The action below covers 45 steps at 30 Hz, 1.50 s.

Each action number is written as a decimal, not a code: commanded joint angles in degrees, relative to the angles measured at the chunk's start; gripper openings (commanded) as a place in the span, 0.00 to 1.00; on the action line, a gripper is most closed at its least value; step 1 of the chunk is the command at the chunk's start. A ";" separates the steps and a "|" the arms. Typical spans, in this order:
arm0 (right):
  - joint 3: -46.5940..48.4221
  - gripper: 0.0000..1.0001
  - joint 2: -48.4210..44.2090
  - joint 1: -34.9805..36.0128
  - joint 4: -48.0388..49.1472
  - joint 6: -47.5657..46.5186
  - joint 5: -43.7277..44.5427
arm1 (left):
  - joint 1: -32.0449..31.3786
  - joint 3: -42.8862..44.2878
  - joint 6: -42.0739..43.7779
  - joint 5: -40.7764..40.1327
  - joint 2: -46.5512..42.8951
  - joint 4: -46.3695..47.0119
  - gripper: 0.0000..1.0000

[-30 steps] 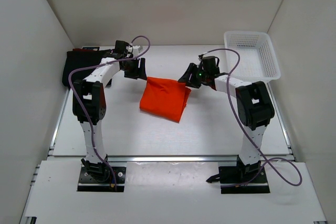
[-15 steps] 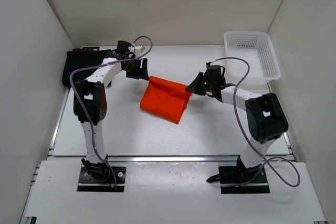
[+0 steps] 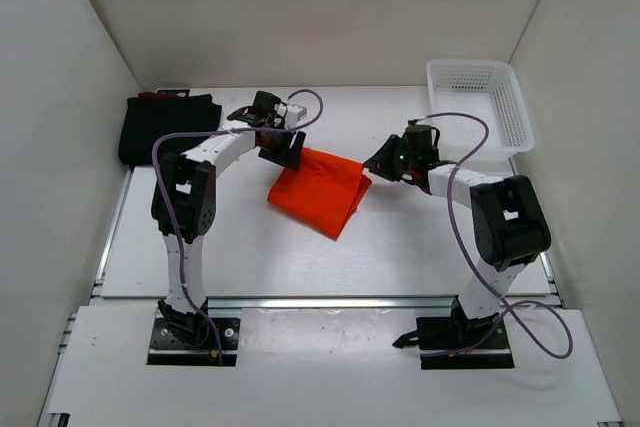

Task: Fold and stack the t-shirts
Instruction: Smooth out wrinkles on the folded tshirt

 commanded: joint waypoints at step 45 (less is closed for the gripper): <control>90.05 0.55 44.93 14.74 -54.65 -44.51 -19.03 | 11.04 -28.26 -18.15 17.79 -10.02 10.69 0.46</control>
